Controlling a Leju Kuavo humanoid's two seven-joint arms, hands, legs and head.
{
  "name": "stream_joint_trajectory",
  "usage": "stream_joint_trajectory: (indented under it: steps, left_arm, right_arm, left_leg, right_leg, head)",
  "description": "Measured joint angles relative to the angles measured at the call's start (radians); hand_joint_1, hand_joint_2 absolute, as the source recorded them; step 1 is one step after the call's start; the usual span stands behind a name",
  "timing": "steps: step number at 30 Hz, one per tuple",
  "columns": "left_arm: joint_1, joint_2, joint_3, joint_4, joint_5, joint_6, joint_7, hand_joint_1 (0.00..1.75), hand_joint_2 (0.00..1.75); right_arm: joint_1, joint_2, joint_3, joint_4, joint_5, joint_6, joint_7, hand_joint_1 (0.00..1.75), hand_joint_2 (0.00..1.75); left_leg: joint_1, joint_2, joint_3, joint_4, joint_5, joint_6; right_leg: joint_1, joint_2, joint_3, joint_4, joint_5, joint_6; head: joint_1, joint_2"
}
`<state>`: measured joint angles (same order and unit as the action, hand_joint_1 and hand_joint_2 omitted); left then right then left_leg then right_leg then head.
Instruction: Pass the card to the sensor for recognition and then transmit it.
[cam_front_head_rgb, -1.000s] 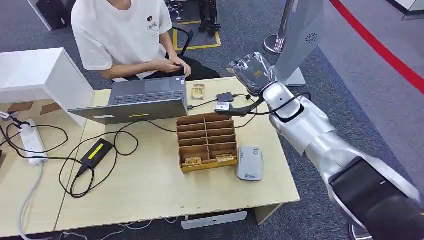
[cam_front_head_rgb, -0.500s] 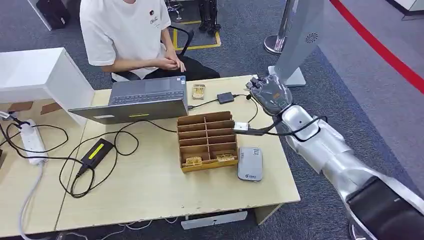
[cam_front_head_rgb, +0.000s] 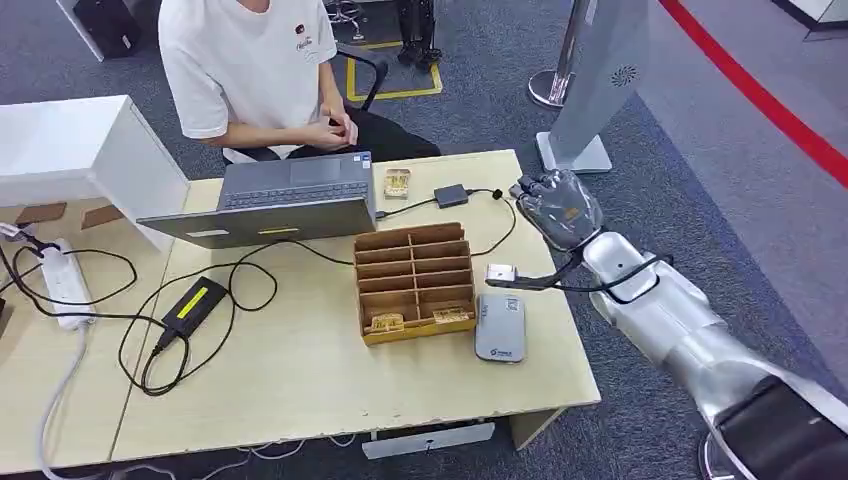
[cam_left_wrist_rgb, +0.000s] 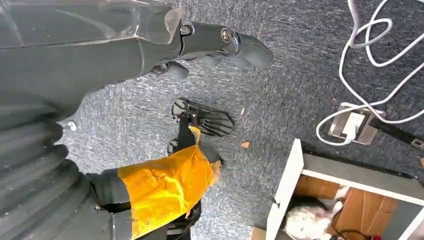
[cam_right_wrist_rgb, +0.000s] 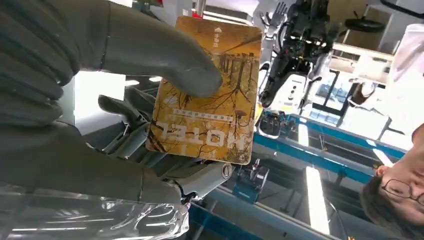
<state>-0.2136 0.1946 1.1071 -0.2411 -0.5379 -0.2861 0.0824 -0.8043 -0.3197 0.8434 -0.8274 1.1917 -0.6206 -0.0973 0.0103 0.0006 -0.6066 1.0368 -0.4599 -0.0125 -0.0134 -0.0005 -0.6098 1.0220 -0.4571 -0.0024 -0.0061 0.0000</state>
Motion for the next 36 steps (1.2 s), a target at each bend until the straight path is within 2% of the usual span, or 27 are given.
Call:
stream_joint_trajectory:
  steps: [6, 17, 29, 36]
  left_arm:
    - [0.015, 0.006, 0.006, 0.0, 0.006, -0.005, -0.008, 0.0, 1.75]
    - [0.026, 0.008, 0.007, 0.0, 0.018, -0.009, -0.02, 0.0, 1.75]
    - [0.052, 0.019, 0.007, 0.0, 0.039, -0.012, -0.032, 0.0, 1.75]
    - [0.053, 0.021, 0.007, 0.0, 0.04, -0.013, -0.034, 0.0, 1.75]
  right_arm:
    - [0.073, -0.04, -0.015, -0.032, 0.001, -0.013, -0.01, 1.75, 1.75]
    - [0.192, -0.066, -0.042, -0.058, 0.005, -0.024, -0.019, 1.75, 1.75]
    - [0.39, -0.074, -0.176, -0.088, 0.057, -0.027, -0.051, 1.75, 1.75]
    - [0.434, -0.075, -0.212, -0.1, 0.06, -0.027, -0.061, 1.75, 1.75]
  left_leg:
    - [0.0, 0.0, 0.0, 0.0, -0.001, 0.001]
    - [0.0, 0.0, 0.0, 0.0, -0.001, 0.0]
    - [0.0, 0.0, -0.001, 0.0, -0.002, 0.001]
    - [0.0, 0.0, 0.0, 0.0, -0.002, 0.001]
  right_leg:
    - [0.0, 0.0, 0.0, -0.001, 0.0, 0.0]
    - [0.0, 0.0, 0.0, -0.001, 0.0, 0.0]
    - [0.0, 0.0, 0.0, -0.001, -0.001, 0.001]
    - [0.0, 0.0, 0.0, -0.001, -0.001, 0.001]
  head:
    - [0.0, 0.0]
    - [0.0, 0.0]
    - [0.0, 0.0]
    - [0.0, 0.0]
